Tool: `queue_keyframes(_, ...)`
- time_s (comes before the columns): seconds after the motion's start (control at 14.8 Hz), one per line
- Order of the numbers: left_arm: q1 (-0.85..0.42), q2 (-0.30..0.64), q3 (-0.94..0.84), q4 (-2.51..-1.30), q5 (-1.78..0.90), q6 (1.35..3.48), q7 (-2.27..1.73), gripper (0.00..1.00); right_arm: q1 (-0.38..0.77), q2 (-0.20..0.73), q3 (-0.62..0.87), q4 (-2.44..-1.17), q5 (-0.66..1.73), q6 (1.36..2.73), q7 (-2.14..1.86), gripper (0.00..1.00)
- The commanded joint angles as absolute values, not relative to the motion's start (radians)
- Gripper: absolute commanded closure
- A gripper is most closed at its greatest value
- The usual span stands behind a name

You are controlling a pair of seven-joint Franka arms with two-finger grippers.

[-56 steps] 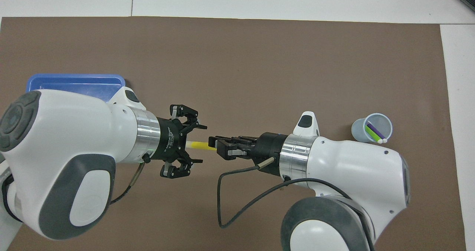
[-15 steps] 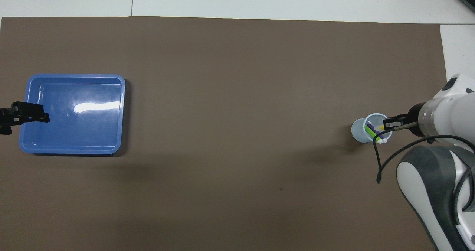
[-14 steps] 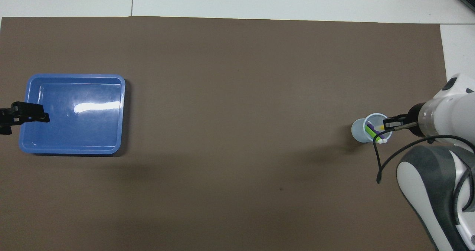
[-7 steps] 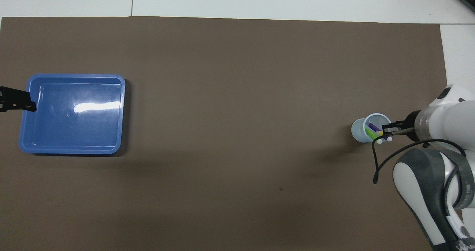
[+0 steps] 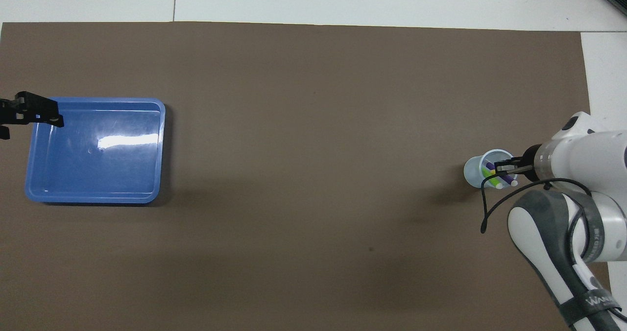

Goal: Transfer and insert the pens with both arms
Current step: 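Lower the yellow pen into the white cup with the right gripper, then open the right gripper and withdraw it away from the cup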

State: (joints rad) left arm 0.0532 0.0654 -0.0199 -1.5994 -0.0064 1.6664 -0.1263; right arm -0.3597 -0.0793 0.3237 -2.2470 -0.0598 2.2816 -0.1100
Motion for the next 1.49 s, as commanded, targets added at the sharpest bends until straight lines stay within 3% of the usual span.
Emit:
queue_keyframes(0.0,0.019,0.072,0.023,-1.565,0.012,1.628,-0.111,0.0,-0.376,-0.057,0.337,-2.237,-0.08,2.303,-0.084,0.18)
queue_keyframes(0.07,0.006,0.066,0.038,-1.565,0.012,1.623,-0.098,0.0,-0.376,-0.057,0.337,-2.234,-0.08,2.299,-0.084,0.0)
queue_keyframes(0.27,-0.02,0.038,0.084,-1.572,0.012,1.548,-0.037,0.0,-0.374,-0.046,0.337,-2.195,-0.08,2.261,-0.084,0.0)
queue_keyframes(1.42,-0.051,0.021,0.123,-1.585,-0.003,1.589,-0.008,0.0,-0.359,-0.02,0.35,-1.839,-0.06,1.873,-0.08,0.0)
